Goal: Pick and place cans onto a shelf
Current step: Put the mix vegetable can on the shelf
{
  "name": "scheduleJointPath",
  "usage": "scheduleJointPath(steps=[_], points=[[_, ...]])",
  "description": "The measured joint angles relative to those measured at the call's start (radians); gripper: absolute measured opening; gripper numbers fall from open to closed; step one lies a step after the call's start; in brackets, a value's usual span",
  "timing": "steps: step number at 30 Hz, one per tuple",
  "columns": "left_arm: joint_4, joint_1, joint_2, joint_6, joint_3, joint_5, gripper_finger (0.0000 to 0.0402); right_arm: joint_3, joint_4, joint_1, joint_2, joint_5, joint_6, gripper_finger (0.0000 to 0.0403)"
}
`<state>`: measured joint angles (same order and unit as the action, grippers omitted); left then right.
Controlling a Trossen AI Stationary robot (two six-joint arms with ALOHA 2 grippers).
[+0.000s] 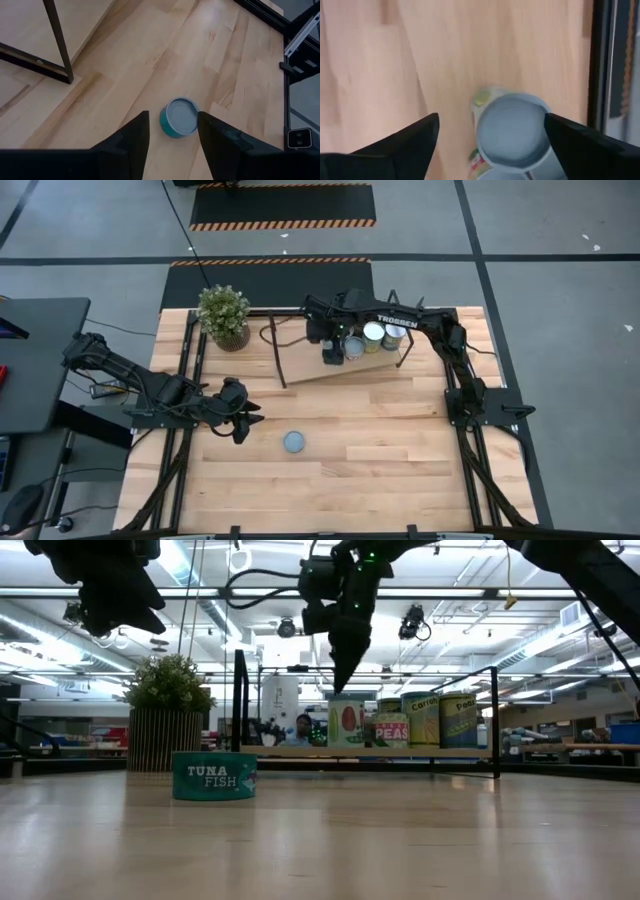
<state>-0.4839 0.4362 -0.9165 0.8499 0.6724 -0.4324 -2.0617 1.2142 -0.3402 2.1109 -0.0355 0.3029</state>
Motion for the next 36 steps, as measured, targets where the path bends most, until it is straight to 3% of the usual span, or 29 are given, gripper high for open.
scheduleJointPath(steps=[4,9,18,23,31,36], points=[[0.0,0.0,0.0,0.004,0.0,0.0,0.0172,0.037,-0.032,0.009,0.0,-0.069,0.132,0.0393],[0.0,0.0,0.0,0.007,0.0,0.0,0.0172,0.069,-0.074,0.01,0.0,-0.08,0.199,0.0396],[0.0,0.0,0.0,0.006,0.0,0.0,0.0172,0.069,-0.105,0.005,0.0,-0.061,0.258,0.0398],[0.0,0.0,0.0,0.005,0.0,0.0,0.0172,0.071,-0.097,-0.024,0.0,0.005,0.258,0.0399],[0.0,0.0,0.0,0.004,0.0,0.0,0.0172,0.138,-0.102,-0.043,-0.001,0.021,0.264,0.0388],[0.0,0.0,0.0,0.004,0.0,0.0,0.0172,0.152,-0.124,-0.039,-0.001,0.006,0.25,0.0358]])
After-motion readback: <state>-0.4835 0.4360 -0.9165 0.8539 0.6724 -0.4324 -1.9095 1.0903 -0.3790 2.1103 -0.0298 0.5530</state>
